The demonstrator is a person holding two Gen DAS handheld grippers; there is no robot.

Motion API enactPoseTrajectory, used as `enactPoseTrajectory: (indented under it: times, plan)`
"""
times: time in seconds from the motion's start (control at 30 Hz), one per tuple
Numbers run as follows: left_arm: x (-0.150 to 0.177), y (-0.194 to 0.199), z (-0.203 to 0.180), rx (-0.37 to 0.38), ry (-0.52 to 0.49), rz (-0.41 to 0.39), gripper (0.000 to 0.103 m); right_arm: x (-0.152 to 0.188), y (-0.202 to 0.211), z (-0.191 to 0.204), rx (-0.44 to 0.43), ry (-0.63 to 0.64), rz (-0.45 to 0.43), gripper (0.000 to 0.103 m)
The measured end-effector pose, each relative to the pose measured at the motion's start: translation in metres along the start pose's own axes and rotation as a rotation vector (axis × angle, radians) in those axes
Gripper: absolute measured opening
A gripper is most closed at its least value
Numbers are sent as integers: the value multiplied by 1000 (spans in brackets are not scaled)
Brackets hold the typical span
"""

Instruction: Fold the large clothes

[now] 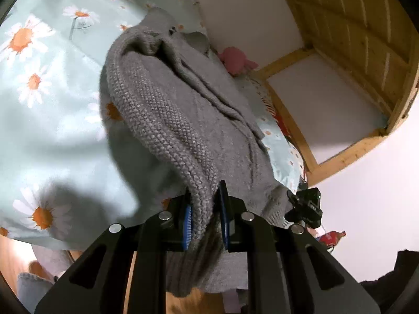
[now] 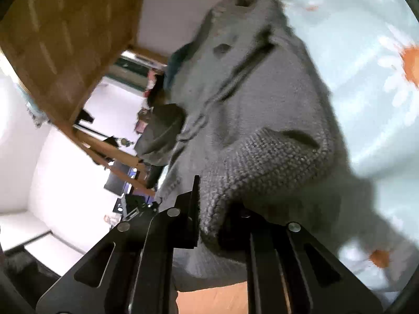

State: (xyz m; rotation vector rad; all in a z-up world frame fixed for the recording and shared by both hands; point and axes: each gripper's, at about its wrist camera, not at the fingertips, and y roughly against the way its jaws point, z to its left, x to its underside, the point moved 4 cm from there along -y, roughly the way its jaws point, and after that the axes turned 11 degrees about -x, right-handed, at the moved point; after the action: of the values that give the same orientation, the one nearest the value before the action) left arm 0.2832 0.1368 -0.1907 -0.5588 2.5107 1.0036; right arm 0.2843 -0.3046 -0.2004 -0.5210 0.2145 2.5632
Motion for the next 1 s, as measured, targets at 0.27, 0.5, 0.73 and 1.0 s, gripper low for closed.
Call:
enactPoseTrajectory:
  times: [0.27, 0.5, 0.73, 1.0]
  plan:
    - [-6, 13, -19, -71, -11, 93, 15, 7, 4, 23, 85, 32, 108, 11]
    - [-5, 36, -56, 21, -9, 129, 9, 15, 39, 57, 18, 26, 81, 9]
    - [9, 0, -33, -153, -20, 244, 9, 9, 42, 71, 38, 36, 54, 9]
    - [-12, -2, -27, -14, 26, 216, 8, -1, 33, 76, -51, 28, -7, 9]
